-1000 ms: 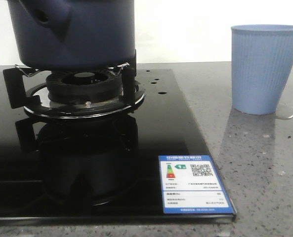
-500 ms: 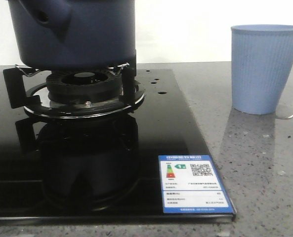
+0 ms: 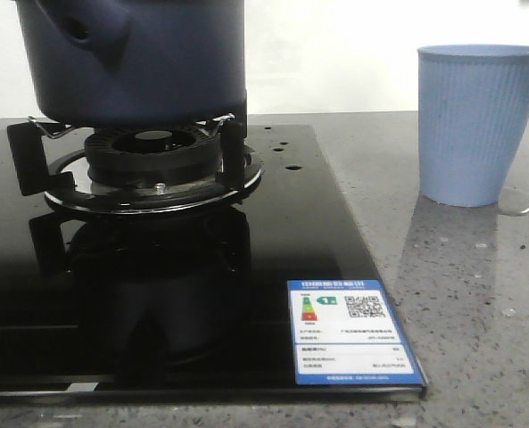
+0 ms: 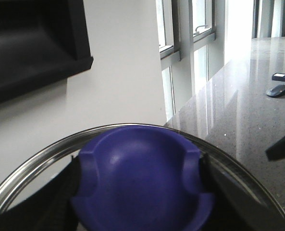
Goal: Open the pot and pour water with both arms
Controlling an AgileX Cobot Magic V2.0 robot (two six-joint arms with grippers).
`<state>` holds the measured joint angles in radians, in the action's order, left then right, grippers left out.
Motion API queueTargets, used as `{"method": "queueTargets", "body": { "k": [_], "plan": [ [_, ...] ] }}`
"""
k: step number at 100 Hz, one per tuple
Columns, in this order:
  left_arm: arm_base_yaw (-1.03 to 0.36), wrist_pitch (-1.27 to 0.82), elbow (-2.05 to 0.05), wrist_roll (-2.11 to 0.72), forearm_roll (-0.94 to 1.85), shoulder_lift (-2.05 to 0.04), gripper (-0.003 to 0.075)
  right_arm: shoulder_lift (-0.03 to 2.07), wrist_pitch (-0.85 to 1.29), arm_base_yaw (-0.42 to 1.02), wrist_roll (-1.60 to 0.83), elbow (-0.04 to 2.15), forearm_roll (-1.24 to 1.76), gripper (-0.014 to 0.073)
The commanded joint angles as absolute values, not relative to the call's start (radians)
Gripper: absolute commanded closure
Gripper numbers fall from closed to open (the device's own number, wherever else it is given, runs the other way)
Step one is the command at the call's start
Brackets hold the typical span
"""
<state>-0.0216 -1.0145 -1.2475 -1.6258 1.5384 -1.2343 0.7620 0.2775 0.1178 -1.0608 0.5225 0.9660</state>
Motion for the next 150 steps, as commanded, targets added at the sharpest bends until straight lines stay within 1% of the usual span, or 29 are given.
{"method": "queueTargets", "body": {
  "k": [1,24,69,89,101,130,135,140,150],
  "plan": [
    [-0.02,-1.014,-1.282,-1.617,1.654,-1.17,0.0405,0.799,0.214,0.116,-1.073,0.539,0.976,-0.006],
    [-0.02,-1.014,-1.282,-1.617,1.654,-1.141,0.0405,0.905,0.12,0.147,-1.078,0.539,0.978,-0.006],
    [-0.02,-1.017,-1.282,-1.617,1.654,-1.141,0.0405,1.059,-0.202,0.345,-1.06,0.542,0.98,-0.006],
    [-0.02,-1.017,-1.282,-1.617,1.654,-1.141,0.0405,1.125,-0.316,0.378,-0.955,0.542,0.976,-0.006],
    [-0.02,-1.024,-1.282,-1.617,1.654,-1.141,0.0406,1.148,-0.345,0.378,-0.885,0.542,0.949,-0.006],
    [-0.02,-1.034,-1.282,-1.617,1.65,-1.141,0.0406,1.193,-0.397,0.378,-0.615,0.543,0.73,-0.0059],
    [-0.02,-1.037,-1.282,-1.617,1.65,-1.141,0.0406,1.203,-0.397,0.378,-0.587,0.543,0.709,-0.0043],
    [-0.02,-1.037,-1.282,-1.617,1.65,-1.141,0.0406,1.211,-0.397,0.378,-0.563,0.543,0.688,-0.0005],
    [-0.02,-1.037,-1.282,-1.617,1.65,-1.141,0.0405,1.224,-0.411,0.378,-0.554,0.543,0.672,0.0123]
  ]
}}
